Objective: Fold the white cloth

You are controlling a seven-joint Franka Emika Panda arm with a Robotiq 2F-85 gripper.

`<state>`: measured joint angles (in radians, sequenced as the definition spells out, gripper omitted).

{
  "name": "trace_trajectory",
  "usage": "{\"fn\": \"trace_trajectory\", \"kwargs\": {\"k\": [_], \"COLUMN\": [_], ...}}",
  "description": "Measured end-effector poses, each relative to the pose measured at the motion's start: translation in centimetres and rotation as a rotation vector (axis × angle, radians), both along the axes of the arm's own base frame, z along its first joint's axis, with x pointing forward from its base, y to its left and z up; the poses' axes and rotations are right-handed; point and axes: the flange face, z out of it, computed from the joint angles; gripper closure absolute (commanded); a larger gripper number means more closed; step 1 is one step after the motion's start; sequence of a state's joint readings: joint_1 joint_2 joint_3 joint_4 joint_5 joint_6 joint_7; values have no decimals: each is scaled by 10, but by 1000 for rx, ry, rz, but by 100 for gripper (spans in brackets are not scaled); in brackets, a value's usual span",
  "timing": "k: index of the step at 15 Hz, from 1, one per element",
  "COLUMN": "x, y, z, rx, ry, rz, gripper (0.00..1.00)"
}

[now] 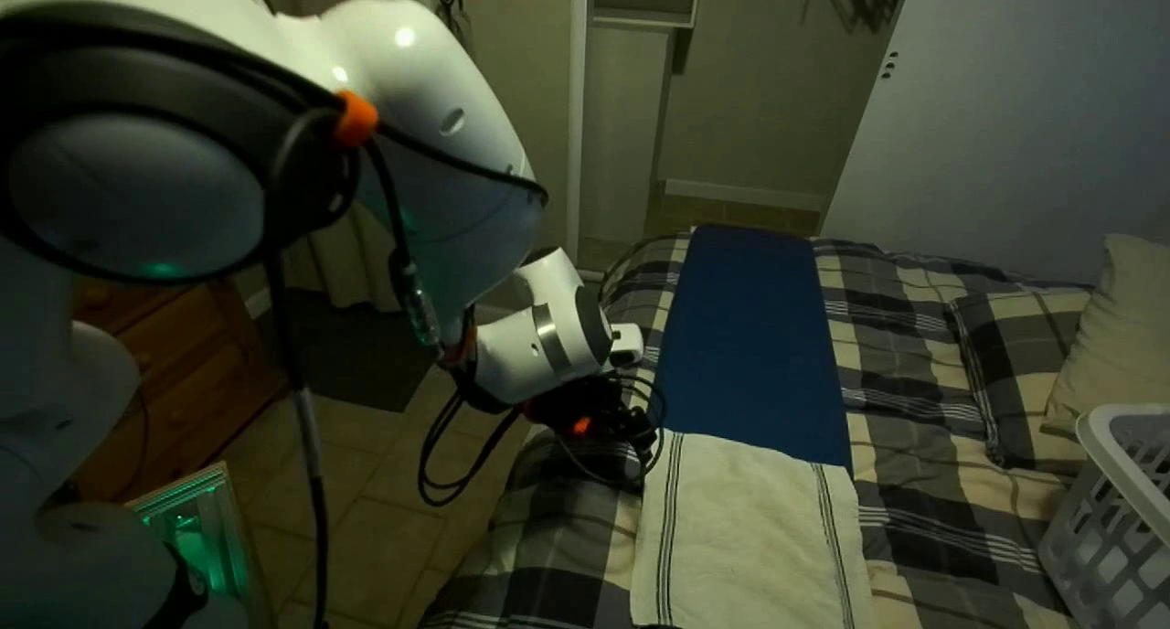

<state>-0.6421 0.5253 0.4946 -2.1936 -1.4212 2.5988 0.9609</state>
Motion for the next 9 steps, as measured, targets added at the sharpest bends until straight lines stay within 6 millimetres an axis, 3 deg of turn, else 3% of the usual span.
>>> {"fn": "trace_trajectory", "kwargs": {"k": [3,9], "x": [18,40], "y": [-3,-16], "z": [-22,-32], "rx": [40,83], "ry": [-40,-126], "rz": [-30,-71], "gripper": [0,0]}}
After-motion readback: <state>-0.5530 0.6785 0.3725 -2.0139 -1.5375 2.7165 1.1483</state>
